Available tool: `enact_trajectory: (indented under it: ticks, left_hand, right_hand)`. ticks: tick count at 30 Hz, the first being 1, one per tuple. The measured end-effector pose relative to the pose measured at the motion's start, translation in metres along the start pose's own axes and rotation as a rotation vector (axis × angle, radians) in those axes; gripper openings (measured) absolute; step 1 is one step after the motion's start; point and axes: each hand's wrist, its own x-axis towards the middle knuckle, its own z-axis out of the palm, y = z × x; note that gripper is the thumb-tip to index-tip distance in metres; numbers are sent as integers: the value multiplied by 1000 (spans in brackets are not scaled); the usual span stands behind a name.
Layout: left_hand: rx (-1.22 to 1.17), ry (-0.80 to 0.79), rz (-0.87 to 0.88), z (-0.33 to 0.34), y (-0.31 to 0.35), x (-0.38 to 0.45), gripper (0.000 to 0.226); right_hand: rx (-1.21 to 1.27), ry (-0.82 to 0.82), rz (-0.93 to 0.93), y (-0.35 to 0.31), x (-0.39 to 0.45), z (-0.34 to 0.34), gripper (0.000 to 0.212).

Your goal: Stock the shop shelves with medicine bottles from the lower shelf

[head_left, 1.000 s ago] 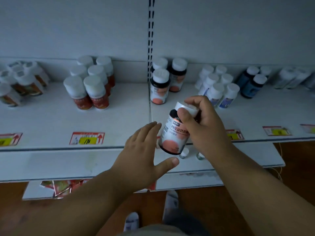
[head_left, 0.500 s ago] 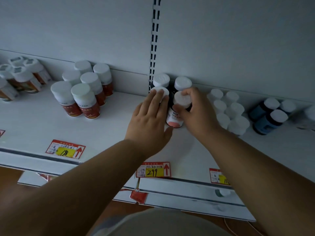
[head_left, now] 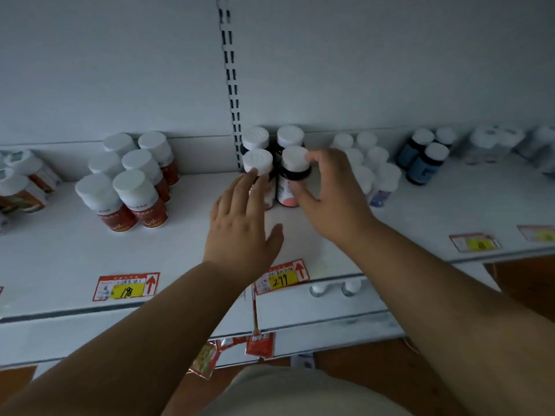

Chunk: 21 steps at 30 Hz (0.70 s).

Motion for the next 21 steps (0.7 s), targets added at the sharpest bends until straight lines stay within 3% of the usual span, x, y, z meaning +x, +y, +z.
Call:
enact_trajectory:
  ticks: [6,12,21]
  left_hand:
    - [-169,-80,194,-12,6,-69,72]
    - [-195,-263,196,-30,21,-130,82]
    - [-220,-401,121,32,52,-188,64]
  right_hand:
    - [46,67,157,-49,-85,-16,30]
    - [155,-18,295,-70,-146,-38,37]
    - [157,-87,276,-10,-232,-28,30]
